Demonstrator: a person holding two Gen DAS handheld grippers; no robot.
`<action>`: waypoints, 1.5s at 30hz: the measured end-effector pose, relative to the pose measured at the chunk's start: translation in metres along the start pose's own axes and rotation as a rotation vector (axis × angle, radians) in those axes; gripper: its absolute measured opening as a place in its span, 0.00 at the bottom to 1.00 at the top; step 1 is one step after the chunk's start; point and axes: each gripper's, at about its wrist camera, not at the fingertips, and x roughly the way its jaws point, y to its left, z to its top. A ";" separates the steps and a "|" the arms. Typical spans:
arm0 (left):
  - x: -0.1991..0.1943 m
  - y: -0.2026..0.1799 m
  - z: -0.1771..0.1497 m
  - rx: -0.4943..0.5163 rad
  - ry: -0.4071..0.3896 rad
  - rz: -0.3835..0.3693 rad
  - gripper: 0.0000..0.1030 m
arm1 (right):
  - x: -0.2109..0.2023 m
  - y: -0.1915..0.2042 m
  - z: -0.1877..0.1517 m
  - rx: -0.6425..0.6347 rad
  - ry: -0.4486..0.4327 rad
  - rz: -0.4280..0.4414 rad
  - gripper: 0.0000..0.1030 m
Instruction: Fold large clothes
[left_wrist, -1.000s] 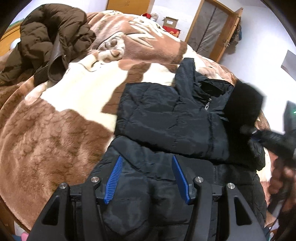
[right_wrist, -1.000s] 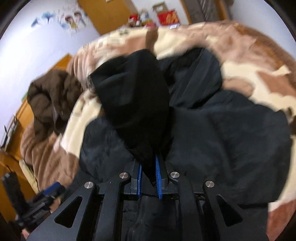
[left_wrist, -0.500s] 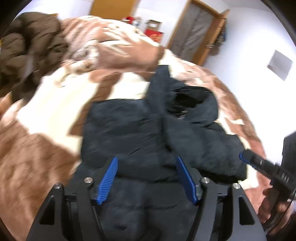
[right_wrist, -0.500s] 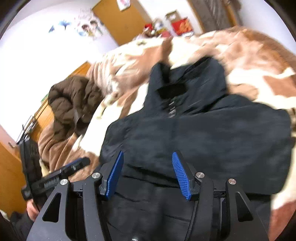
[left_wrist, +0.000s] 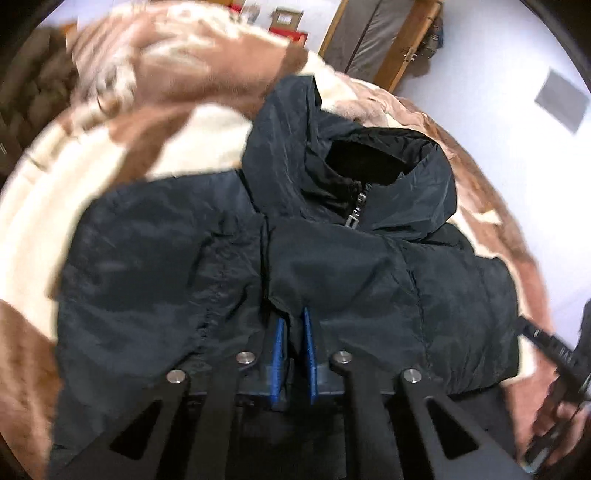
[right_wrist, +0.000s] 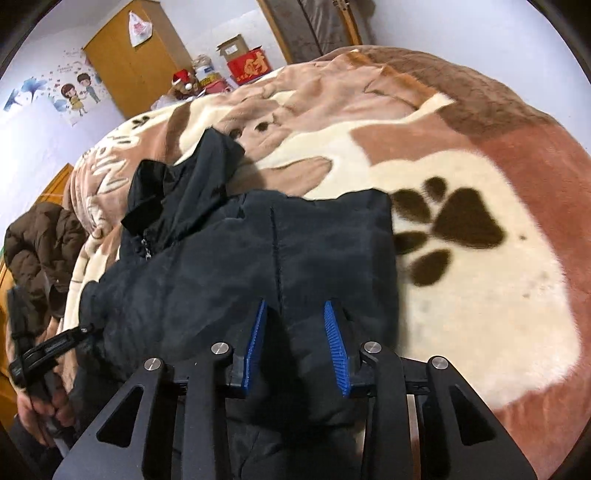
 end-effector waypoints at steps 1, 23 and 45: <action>-0.002 -0.001 -0.003 0.014 -0.013 0.031 0.10 | 0.007 0.001 -0.003 -0.020 0.013 -0.007 0.33; -0.042 -0.005 0.032 0.040 -0.128 0.073 0.36 | -0.001 0.013 0.035 -0.121 -0.044 -0.101 0.32; -0.019 0.002 0.011 0.121 -0.098 0.020 0.35 | -0.028 0.031 -0.006 -0.144 -0.036 -0.049 0.31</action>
